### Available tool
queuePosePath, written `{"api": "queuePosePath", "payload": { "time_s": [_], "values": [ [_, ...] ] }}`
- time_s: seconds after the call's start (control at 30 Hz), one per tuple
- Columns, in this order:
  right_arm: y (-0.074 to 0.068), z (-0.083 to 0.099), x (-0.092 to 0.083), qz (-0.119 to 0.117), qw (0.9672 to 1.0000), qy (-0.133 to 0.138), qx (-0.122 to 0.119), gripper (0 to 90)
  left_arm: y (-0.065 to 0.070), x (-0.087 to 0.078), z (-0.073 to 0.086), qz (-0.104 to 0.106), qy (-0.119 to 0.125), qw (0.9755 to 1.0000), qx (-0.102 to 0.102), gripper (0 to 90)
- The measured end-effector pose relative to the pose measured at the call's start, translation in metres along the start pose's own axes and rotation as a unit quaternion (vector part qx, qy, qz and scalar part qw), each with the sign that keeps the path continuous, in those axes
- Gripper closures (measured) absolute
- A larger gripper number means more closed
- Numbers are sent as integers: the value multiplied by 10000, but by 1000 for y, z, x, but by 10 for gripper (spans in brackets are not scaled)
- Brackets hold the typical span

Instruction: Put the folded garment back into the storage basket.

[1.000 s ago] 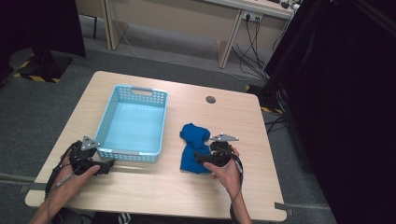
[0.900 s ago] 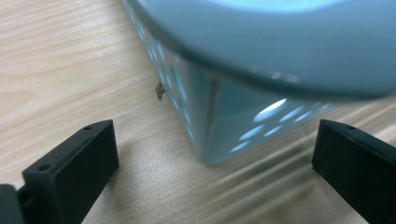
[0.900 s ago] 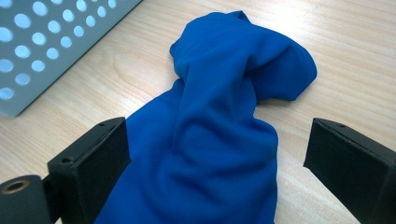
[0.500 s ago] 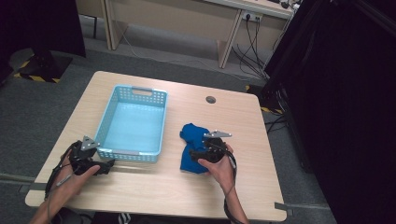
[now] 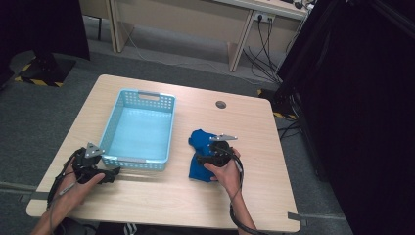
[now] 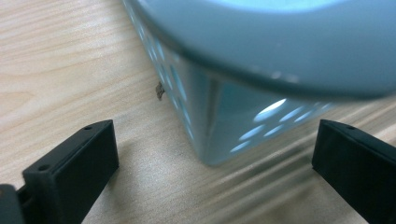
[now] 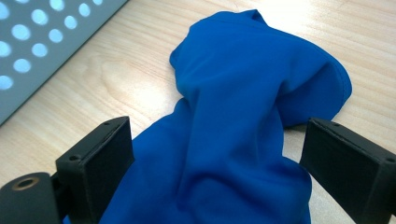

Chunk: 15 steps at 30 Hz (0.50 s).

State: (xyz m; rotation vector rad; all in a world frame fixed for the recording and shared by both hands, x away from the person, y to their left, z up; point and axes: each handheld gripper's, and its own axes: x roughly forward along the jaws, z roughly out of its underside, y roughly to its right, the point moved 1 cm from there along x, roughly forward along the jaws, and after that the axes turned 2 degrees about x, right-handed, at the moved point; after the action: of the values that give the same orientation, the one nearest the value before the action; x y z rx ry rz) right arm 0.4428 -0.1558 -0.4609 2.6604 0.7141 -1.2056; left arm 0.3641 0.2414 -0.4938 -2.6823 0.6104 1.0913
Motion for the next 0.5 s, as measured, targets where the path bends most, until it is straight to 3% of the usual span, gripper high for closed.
{"api": "queuePosePath", "payload": {
  "time_s": [0.5],
  "values": [
    [1, -5, 18, 17, 9999, -154, 28, 140, 0, 0, 0, 1, -1, 10000, 2, 0]
  ]
}}
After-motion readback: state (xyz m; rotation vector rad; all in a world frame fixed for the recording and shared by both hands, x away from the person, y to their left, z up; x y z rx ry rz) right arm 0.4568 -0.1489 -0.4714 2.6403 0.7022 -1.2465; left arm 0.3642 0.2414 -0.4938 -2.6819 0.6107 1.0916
